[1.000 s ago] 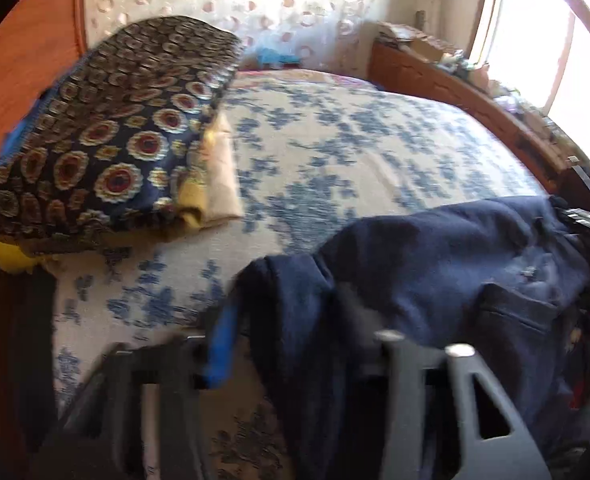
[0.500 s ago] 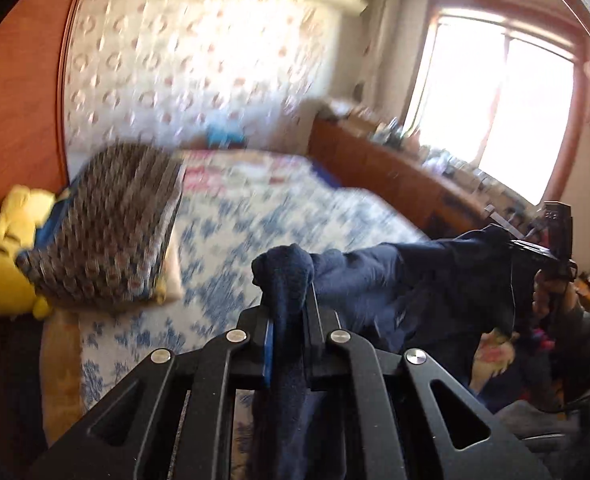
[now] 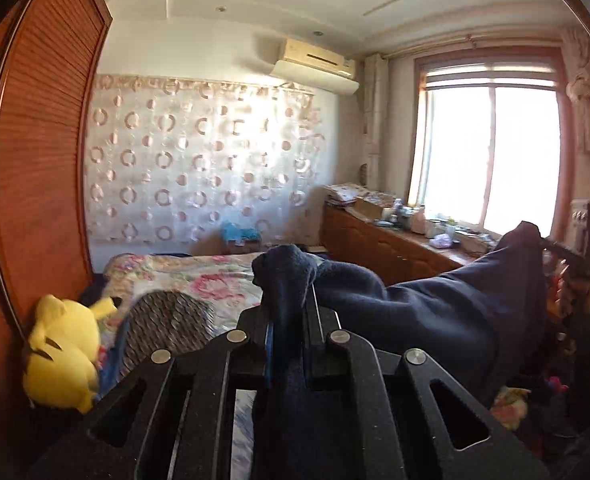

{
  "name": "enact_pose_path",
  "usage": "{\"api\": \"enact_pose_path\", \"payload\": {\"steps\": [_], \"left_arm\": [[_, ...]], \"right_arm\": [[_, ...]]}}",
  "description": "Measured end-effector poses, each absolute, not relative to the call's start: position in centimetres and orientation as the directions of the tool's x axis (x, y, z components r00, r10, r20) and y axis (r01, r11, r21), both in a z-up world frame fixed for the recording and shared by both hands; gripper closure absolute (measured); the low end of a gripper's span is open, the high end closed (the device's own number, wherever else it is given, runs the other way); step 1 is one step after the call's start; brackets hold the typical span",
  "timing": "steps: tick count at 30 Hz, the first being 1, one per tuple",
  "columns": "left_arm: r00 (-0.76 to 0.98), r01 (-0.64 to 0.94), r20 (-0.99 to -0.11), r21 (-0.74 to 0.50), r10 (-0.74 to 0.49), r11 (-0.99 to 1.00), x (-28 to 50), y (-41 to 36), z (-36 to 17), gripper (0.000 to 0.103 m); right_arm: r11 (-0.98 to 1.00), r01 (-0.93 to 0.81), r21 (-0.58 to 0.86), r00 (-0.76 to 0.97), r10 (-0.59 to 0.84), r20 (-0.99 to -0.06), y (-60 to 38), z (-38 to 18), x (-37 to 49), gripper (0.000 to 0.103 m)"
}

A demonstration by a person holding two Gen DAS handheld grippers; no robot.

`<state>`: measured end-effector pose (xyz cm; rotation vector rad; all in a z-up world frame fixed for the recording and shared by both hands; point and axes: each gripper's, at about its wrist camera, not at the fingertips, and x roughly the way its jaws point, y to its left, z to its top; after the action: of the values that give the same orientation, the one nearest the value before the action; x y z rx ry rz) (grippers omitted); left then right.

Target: Fold small clothes

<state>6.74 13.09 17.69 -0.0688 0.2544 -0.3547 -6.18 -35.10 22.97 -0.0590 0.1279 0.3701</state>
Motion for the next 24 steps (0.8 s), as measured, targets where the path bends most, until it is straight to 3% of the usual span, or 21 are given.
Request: {"api": "enact_pose_path", "payload": {"steps": [6, 8, 10, 12, 15, 17, 19, 22, 24], "left_arm": [[0.916, 0.215, -0.349, 0.018, -0.195, 0.976, 21.0, 11.4, 17.2, 0.088], [0.885, 0.204, -0.435, 0.043, -0.165, 0.978, 25.9, 11.0, 14.0, 0.072], [0.829, 0.217, -0.533, 0.024, -0.172, 0.976, 29.4, 10.7, 10.0, 0.064], [0.783, 0.245, -0.581, -0.044, -0.224, 0.969, 29.9, 10.7, 6.3, 0.061], [0.759, 0.283, -0.6, -0.048, -0.254, 0.958, 28.0, 9.7, 3.6, 0.049], [0.739, 0.305, -0.626, -0.018, -0.249, 0.952, 26.3, 8.6, 2.1, 0.031], [0.727, 0.347, -0.63, -0.004, -0.272, 0.938, 24.7, 7.2, 1.6, 0.024], [0.719, 0.377, -0.634, 0.009, -0.286, 0.926, 23.4, 5.8, 1.3, 0.024], [0.715, 0.375, -0.636, -0.001, -0.29, 0.927, 22.9, 5.4, 0.9, 0.024]], "right_arm": [[0.967, -0.242, -0.079, 0.951, 0.22, -0.219, -32.0, 25.1, 7.5, 0.096], [0.975, -0.202, -0.089, 0.933, 0.164, -0.32, -29.5, 22.8, 13.4, 0.094], [0.987, -0.113, -0.117, 0.895, 0.05, -0.444, -28.6, 18.9, 18.6, 0.081], [0.992, -0.072, -0.1, 0.849, 0.008, -0.529, -28.4, 15.1, 21.1, 0.079], [0.993, -0.099, -0.066, 0.84, 0.048, -0.54, -27.8, 11.4, 20.0, 0.079], [0.989, -0.128, -0.078, 0.825, 0.062, -0.562, -27.4, 9.6, 19.0, 0.079], [0.983, -0.158, -0.092, 0.815, 0.077, -0.575, -27.2, 8.4, 17.7, 0.079], [0.979, -0.193, -0.073, 0.798, 0.114, -0.591, -28.0, 7.1, 16.4, 0.077], [0.977, -0.204, -0.058, 0.789, 0.129, -0.601, -32.1, 7.0, 17.0, 0.069]]}}
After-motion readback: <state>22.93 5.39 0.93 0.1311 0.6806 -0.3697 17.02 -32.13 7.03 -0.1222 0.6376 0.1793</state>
